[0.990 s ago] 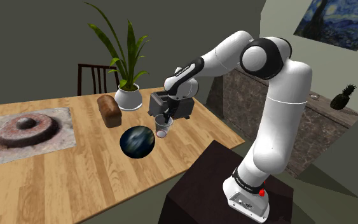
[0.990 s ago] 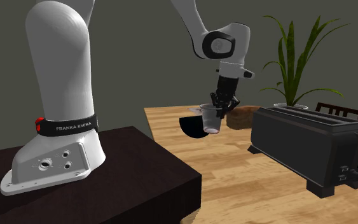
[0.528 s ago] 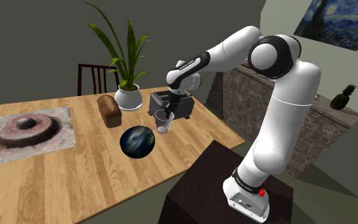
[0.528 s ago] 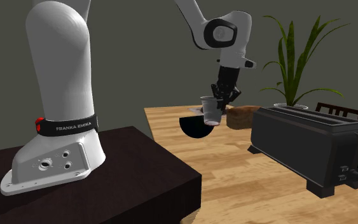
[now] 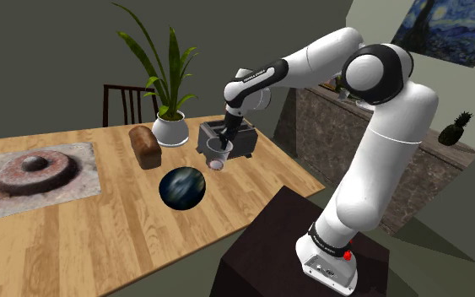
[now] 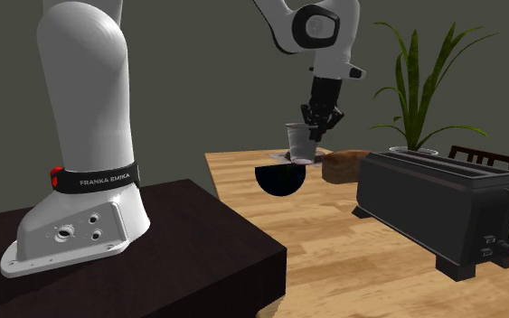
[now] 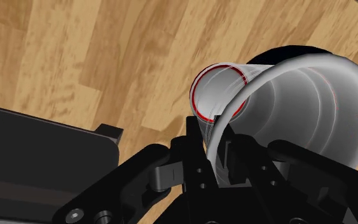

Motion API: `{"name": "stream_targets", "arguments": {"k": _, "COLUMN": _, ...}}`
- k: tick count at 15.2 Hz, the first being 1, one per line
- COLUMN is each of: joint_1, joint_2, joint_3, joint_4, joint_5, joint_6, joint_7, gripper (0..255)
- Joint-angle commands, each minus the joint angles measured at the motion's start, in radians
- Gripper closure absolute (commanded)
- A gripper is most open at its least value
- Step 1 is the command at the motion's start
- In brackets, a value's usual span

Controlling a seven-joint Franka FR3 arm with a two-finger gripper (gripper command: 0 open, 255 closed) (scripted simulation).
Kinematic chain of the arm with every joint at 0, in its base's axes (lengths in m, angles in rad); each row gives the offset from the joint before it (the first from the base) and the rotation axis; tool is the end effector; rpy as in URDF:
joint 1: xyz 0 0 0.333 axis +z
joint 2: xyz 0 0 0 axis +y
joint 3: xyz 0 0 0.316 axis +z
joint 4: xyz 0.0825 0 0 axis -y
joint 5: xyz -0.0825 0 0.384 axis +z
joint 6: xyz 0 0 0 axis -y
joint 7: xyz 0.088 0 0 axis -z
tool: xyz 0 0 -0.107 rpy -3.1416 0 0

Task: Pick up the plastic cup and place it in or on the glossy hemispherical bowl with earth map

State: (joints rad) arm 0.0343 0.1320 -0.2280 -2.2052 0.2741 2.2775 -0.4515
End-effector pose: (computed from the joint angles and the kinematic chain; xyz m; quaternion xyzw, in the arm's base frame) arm 0.5306 -0.0968 0.3187 -0.9952 -0.0372 -0.0022 0.0906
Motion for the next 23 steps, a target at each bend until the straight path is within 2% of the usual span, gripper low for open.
{"name": "stream_targets", "arguments": {"k": 1, "joint_1": 0.001, "joint_2": -0.017, "joint_3": -0.002, "joint_4": 0.007, "joint_5": -0.01, "joint_6": -0.022, "joint_7": 0.01, "gripper": 255}}
{"name": "stream_targets", "arguments": {"k": 10, "joint_1": 0.002, "joint_2": -0.085, "joint_3": -0.007, "joint_4": 0.052, "joint_5": -0.049, "joint_6": -0.129, "joint_7": 0.051, "gripper": 255}}
{"name": "stream_targets", "arguments": {"k": 23, "joint_1": 0.154, "joint_2": -0.041, "joint_3": 0.13, "joint_4": 0.187, "joint_5": -0.052, "joint_6": -0.166, "joint_7": 0.353, "gripper": 255}}
